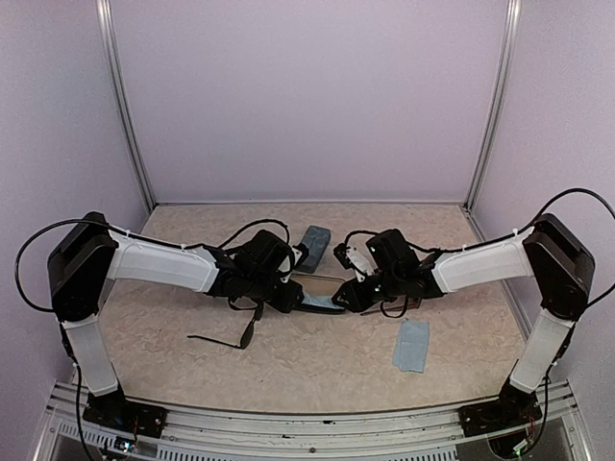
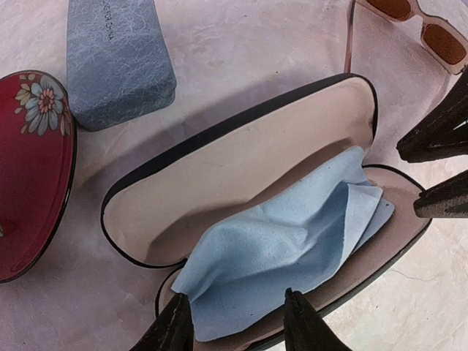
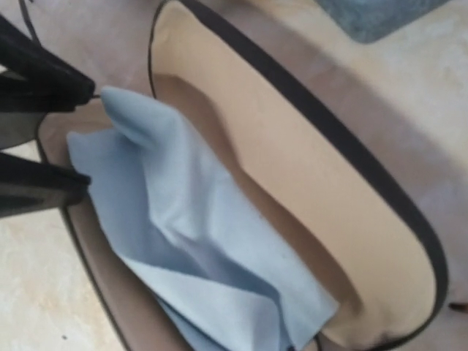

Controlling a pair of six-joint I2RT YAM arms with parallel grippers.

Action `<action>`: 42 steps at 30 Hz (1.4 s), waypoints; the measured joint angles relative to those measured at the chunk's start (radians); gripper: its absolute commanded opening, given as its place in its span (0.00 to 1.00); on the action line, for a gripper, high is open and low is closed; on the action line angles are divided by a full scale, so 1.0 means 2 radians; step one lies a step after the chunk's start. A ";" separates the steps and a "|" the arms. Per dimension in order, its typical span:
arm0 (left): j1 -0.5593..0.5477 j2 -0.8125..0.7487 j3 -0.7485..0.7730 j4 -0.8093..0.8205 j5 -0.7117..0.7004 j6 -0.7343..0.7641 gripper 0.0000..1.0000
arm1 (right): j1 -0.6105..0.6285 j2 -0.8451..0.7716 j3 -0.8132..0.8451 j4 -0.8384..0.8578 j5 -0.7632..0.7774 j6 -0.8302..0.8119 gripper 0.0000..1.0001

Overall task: Organize the sunglasses
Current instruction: Adjust the folded cleaning cloth on the sunglasses case.

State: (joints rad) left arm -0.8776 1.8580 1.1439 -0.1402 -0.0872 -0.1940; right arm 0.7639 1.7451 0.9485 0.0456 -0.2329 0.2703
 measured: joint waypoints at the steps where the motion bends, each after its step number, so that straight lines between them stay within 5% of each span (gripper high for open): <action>1: -0.002 0.000 -0.007 0.005 0.000 -0.004 0.40 | 0.002 0.008 -0.002 0.005 -0.002 0.006 0.28; 15: -0.034 0.000 -0.032 0.023 0.002 -0.024 0.36 | 0.007 0.009 -0.042 0.023 -0.005 0.023 0.23; 42: -0.060 0.011 -0.053 0.059 0.008 -0.058 0.35 | 0.010 0.012 -0.060 0.084 0.007 0.127 0.50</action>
State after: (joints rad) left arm -0.9981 1.8801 1.0374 -0.0219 -0.0704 -0.3099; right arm 0.7830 1.7695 0.8276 0.2138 -0.2180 0.5247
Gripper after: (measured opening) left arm 0.353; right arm 0.478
